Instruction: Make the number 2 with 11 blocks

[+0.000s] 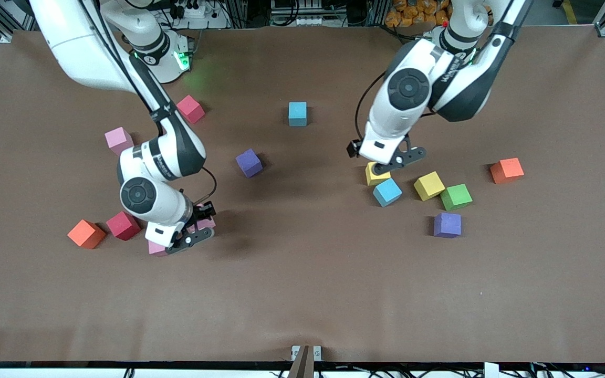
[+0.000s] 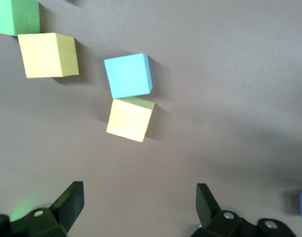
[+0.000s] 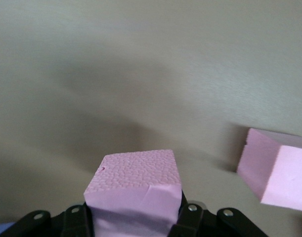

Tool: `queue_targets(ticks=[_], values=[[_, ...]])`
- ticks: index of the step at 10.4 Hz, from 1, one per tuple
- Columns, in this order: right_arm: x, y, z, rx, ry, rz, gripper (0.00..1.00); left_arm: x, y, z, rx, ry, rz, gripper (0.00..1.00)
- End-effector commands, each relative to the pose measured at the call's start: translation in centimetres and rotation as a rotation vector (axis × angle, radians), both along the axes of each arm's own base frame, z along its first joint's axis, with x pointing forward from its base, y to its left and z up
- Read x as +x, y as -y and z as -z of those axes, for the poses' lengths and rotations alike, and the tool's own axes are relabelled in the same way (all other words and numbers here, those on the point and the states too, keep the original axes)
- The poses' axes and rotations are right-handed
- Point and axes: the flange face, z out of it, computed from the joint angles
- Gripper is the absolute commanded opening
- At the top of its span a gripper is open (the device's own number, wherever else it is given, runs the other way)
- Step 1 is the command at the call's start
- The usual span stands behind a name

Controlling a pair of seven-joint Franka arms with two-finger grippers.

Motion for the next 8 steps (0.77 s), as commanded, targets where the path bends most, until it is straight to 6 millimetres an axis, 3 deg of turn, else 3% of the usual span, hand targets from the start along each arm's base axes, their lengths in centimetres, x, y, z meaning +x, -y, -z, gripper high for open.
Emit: queue_targets(ticks=[1,3,5,6,8], values=[[-2.6,-4.8,-4.1,0.01,0.036,-0.093,0.18,0.5,-1.4,-0.2,0.002,0.002,0.019,1.0],[-5.6,-9.1,-6.3,0.016,0.058,-0.199,0.19,2.0,-3.1,0.5,-0.006,-0.004,-0.016,1.0],[-8.9,-13.6,-6.9,0.007,0.039,-0.287,0.2,2.5,-4.0,2.2,0.01,-0.024,-0.012,1.0],[-11.2,-16.0,-7.4,-0.003,0.023,-0.34,0.2,3.5,-5.6,2.8,-0.01,-0.012,-0.034,1.0],[-16.3,-20.9,-7.7,-0.032,-0.023,-0.449,0.22,3.1,-5.0,4.1,-0.01,-0.03,-0.022,1.0]])
